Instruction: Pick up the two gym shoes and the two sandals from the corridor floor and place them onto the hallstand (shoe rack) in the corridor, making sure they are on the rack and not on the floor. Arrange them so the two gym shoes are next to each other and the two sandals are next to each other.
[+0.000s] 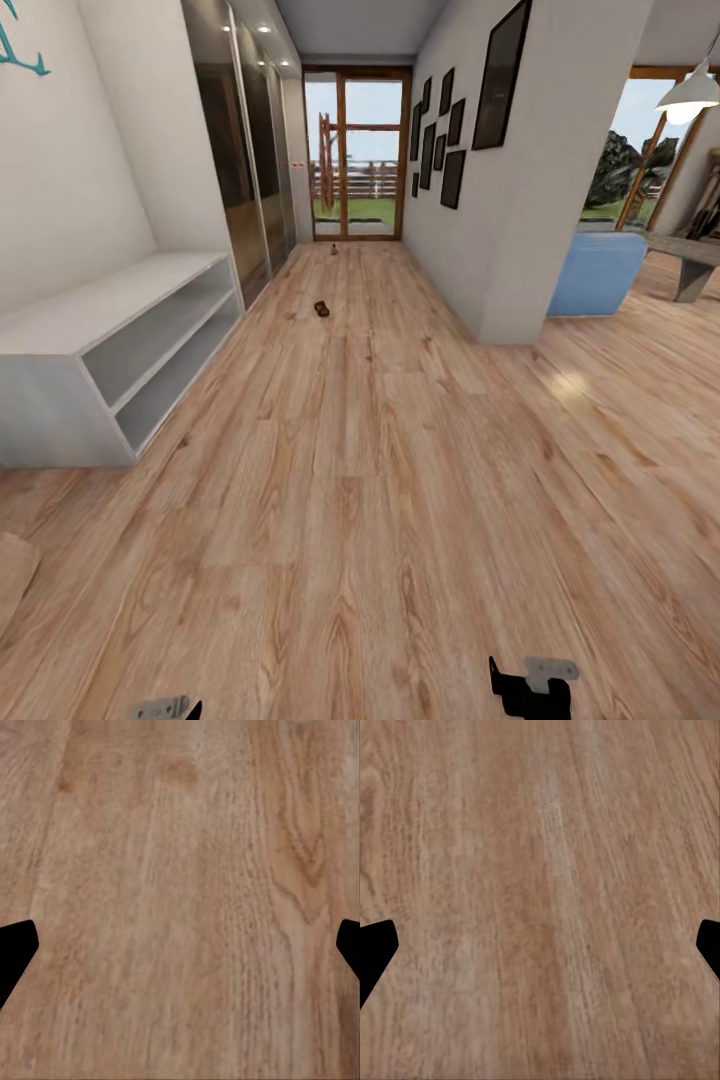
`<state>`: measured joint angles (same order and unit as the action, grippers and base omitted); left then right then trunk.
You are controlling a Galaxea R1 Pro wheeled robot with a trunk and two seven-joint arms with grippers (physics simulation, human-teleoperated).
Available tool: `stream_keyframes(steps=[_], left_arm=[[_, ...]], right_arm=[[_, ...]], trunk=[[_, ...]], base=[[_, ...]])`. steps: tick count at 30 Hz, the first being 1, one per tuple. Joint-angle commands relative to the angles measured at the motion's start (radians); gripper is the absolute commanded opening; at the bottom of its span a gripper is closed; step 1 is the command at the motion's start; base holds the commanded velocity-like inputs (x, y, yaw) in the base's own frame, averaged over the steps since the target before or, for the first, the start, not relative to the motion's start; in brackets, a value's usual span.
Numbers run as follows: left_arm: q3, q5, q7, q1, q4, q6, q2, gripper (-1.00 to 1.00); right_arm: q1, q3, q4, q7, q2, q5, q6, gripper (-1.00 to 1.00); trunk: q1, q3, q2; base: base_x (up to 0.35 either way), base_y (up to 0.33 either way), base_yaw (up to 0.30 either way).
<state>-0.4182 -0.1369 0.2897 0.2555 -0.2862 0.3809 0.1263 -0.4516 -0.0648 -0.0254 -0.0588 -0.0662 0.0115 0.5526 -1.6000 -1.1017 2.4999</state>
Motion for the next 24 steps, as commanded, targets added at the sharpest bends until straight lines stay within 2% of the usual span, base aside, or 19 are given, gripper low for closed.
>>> stream_keyframes(steps=[1, 12, 24], left_arm=[[-0.007, -0.012, 0.005, 0.001, 0.001, 0.004, -0.002, 1.00], [-0.004, -0.016, 0.006, -0.001, 0.003, 0.006, -0.005, 1.00], [-0.009, -0.012, 0.006, -0.001, 0.001, 0.005, 0.003, 1.00]], right_arm=[[0.000, -0.006, 0.001, 0.001, 0.000, 0.001, 0.004, 1.00], [0.001, -0.006, 0.001, 0.000, 0.000, 0.001, 0.003, 1.00], [0.001, -0.006, 0.001, -0.005, 0.003, -0.001, 0.003, 1.00]], trunk=[[0.000, -0.001, 0.000], [0.000, -0.001, 0.000], [0.000, -0.001, 0.000]], base=[[0.335, 0.000, 0.000], [0.335, 0.000, 0.000], [0.335, 0.000, 0.000]])
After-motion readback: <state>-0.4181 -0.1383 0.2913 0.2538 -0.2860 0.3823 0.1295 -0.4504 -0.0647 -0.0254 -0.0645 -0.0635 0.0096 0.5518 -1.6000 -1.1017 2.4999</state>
